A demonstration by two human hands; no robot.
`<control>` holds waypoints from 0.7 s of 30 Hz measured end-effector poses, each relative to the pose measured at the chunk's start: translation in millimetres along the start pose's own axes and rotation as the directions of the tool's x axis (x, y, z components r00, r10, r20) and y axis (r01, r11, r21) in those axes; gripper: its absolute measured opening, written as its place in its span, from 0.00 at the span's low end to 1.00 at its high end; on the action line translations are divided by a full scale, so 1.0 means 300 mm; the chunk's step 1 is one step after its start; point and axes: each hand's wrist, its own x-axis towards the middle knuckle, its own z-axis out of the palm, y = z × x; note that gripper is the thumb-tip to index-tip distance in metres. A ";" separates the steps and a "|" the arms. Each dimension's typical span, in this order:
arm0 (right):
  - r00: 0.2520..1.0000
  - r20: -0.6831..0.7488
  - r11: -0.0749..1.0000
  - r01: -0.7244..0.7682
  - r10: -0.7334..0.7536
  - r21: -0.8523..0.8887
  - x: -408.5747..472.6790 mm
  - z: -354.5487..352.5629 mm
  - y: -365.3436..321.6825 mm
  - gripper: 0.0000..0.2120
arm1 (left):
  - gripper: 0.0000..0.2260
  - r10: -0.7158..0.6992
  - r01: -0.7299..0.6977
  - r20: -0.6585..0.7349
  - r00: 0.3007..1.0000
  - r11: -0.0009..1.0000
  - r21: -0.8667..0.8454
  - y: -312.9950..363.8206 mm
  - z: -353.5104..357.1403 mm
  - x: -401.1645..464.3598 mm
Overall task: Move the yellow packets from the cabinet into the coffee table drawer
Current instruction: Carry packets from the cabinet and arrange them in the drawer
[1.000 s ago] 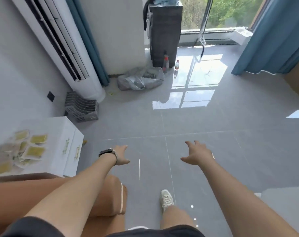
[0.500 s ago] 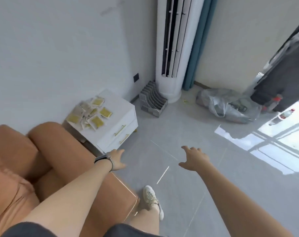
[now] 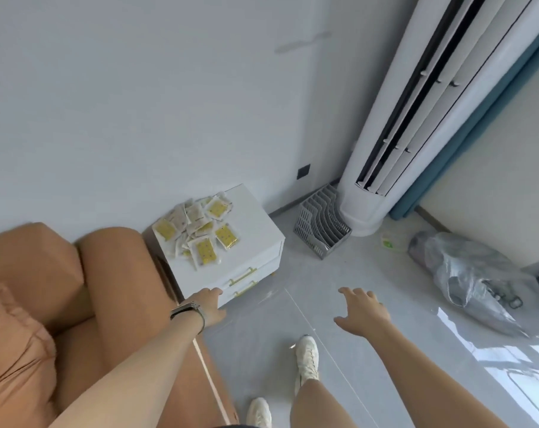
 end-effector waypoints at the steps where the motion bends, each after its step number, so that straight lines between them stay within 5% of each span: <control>1: 1.000 0.004 1.000 0.020 -0.020 -0.016 0.060 -0.036 -0.017 0.35 | 0.27 -0.011 0.011 0.002 1.000 1.000 -0.022 -0.004 -0.017 0.037; 13: 0.966 0.108 0.955 0.249 -0.234 -0.163 0.688 -0.383 -0.479 0.31 | 0.22 -0.288 0.262 0.019 0.957 0.838 -0.478 -0.128 -0.214 0.348; 16: 0.957 0.167 0.971 0.239 -0.236 -0.002 0.794 -0.350 -0.627 0.30 | 0.22 -0.310 0.298 0.068 0.948 0.800 -0.521 -0.203 -0.221 0.429; 21: 0.958 0.268 0.939 0.001 -0.099 0.344 0.941 -0.236 -0.800 0.30 | 0.22 -0.315 0.318 0.113 0.942 0.735 -0.599 -0.320 -0.220 0.605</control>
